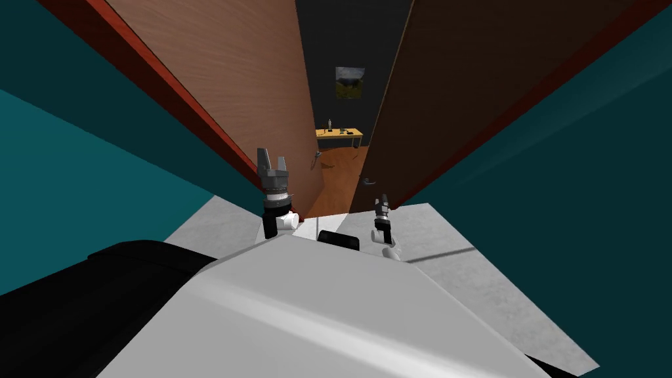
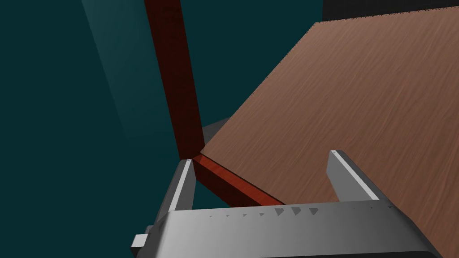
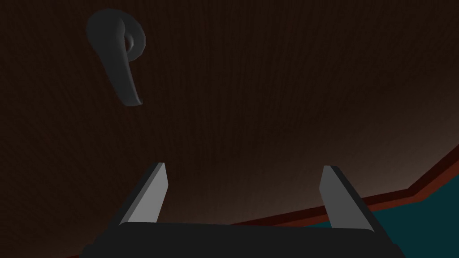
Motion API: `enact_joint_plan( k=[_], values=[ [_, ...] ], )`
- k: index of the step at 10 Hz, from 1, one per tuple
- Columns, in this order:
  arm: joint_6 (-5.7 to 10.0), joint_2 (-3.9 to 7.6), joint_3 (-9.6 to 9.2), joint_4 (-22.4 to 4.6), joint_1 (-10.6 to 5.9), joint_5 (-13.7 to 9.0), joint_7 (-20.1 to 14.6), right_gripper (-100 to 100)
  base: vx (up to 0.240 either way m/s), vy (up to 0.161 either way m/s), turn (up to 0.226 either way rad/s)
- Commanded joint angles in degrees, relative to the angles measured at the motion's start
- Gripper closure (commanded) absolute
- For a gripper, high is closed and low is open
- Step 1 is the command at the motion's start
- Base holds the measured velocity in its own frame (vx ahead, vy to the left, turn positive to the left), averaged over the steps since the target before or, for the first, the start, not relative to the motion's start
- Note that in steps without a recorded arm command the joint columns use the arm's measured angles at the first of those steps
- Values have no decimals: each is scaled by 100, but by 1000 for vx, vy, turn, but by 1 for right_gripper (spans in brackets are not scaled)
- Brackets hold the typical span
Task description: Push the door open
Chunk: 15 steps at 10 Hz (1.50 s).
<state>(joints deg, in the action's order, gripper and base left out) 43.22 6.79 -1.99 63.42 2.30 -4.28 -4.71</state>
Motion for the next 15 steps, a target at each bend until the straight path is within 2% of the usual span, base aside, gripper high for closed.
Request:
enact_joint_plan(
  k=[1, 6, 9, 10, 15],
  values=[
    [30, 1, 1, -174, -66, -4, 3, -100, 19, -85, 85],
    [157, 53, 2, -1174, -482, -38, -8, -100, 15, -112, 185],
    [203, 70, 2, -1525, -635, -51, -13, -100, 5, -91, 134],
    [203, 70, 2, -1540, -635, -51, -13, -100, 1, -39, 63],
    [299, 102, 3, -2296, -949, -77, -21, -100, 5, -90, 162]
  ],
)
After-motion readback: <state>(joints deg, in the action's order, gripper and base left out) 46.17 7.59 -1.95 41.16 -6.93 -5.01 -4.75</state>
